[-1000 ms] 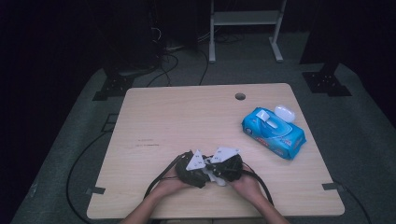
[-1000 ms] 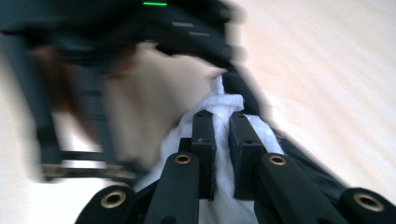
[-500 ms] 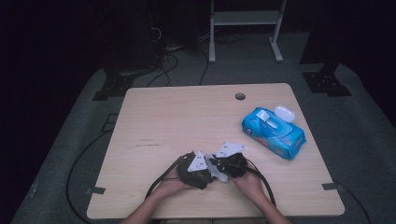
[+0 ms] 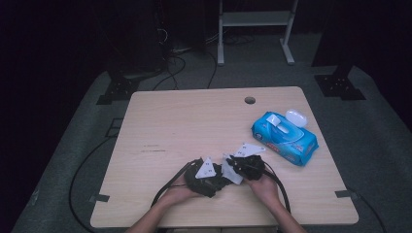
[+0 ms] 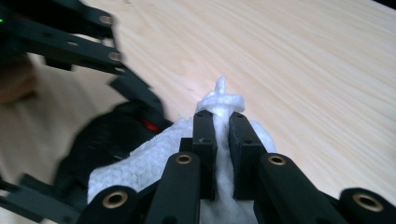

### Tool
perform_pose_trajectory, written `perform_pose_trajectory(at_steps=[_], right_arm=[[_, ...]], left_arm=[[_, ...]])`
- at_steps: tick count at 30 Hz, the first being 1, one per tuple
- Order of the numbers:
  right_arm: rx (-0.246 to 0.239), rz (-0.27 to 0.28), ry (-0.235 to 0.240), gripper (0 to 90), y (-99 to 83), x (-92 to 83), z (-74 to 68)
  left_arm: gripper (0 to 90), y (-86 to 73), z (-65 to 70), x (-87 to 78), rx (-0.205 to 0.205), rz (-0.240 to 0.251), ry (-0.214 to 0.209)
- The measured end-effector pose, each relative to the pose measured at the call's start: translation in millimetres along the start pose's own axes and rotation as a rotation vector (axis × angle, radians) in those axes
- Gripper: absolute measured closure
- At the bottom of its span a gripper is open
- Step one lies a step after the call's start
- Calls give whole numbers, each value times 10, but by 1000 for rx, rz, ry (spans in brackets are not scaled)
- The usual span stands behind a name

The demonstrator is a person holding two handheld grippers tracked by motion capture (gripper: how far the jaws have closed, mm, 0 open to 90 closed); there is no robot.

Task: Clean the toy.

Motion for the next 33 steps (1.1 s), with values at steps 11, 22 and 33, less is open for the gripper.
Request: perform_pose_trajectory(at_steps=[11,22,33], right_arm=[[-47,8,31,819,-20,53,-200],[44,10,45,819,-38,-13,-2],[123,4,6,818,-82,-94,233]], left_arm=[[240,-25,-26,-19,6,-16,19],[240,-56,-73,-31,-8,-18,35],[240,-95,-121,-63,-18,-25,41]])
Point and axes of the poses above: each handheld gripper's, and its own axes: x roughly forward along the jaws, y roughly out of its top, z roughly to its right, the point moved 1 cm from there along x, roughly forward along the jaws, and after that the axes turned 8 degrees about x, right-handed, at the moved point
